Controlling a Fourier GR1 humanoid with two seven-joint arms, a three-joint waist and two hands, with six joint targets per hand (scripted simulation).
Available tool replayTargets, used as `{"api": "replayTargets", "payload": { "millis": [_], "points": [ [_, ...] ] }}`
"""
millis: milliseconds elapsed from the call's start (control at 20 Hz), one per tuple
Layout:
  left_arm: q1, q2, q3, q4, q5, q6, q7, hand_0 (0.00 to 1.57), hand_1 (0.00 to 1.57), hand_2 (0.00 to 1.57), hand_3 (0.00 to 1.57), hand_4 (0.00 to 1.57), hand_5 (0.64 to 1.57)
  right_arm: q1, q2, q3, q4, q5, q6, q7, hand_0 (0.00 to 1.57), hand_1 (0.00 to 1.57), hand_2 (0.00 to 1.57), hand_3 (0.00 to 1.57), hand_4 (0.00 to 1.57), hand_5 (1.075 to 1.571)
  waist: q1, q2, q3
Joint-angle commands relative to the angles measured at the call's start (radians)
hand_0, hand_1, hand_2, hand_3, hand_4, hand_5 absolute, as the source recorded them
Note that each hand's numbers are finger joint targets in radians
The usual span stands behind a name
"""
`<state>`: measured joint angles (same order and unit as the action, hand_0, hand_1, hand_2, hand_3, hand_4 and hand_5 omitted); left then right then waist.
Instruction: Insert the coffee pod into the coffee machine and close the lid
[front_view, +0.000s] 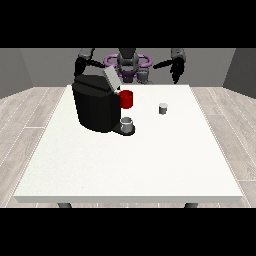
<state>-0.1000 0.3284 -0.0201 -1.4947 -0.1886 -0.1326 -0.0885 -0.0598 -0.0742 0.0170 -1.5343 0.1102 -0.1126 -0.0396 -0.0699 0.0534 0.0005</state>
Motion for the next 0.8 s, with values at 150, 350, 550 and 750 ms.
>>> {"api": "replayTargets", "payload": {
  "millis": [150, 350, 550, 750],
  "points": [
    [-0.185, 0.108, 0.065, 0.196, -0.059, -0.058, 0.021, 0.00, 0.00, 0.00, 0.00, 0.00, 1.571, -0.079, 0.006, 0.036, -0.043, 0.068, -0.035, 0.059, 0.00, 0.00, 0.00, 0.00, 0.00, 1.571, -0.077, 0.075, -0.0009],
    [-0.210, 0.139, 0.030, 0.276, -0.149, -0.048, 0.025, 0.00, 0.00, 0.00, 0.00, 0.00, 1.571, -0.113, 0.017, 0.049, -0.052, 0.067, -0.027, 0.061, 0.00, 0.00, 0.00, 0.00, 0.00, 1.571, -0.107, 0.135, -0.0010],
    [-0.290, 0.178, 0.068, 0.418, -0.150, -0.097, -0.005, 0.00, 0.00, 0.00, 0.00, 0.00, 1.571, -0.075, 0.073, 0.148, -0.089, 0.076, -0.086, 0.096, 0.00, 0.00, 0.00, 0.00, 0.00, 1.571, -0.142, 0.142, -0.0014],
    [-0.315, 0.182, 0.052, 0.475, -0.217, -0.057, -0.088, 0.00, 0.00, 0.00, 0.00, 0.00, 1.571, -0.126, 0.027, 0.025, 0.007, 0.051, -0.050, 0.003, 0.00, 0.00, 0.00, 0.00, 0.00, 1.571, -0.102, 0.217, -0.0007]
  ]
}}
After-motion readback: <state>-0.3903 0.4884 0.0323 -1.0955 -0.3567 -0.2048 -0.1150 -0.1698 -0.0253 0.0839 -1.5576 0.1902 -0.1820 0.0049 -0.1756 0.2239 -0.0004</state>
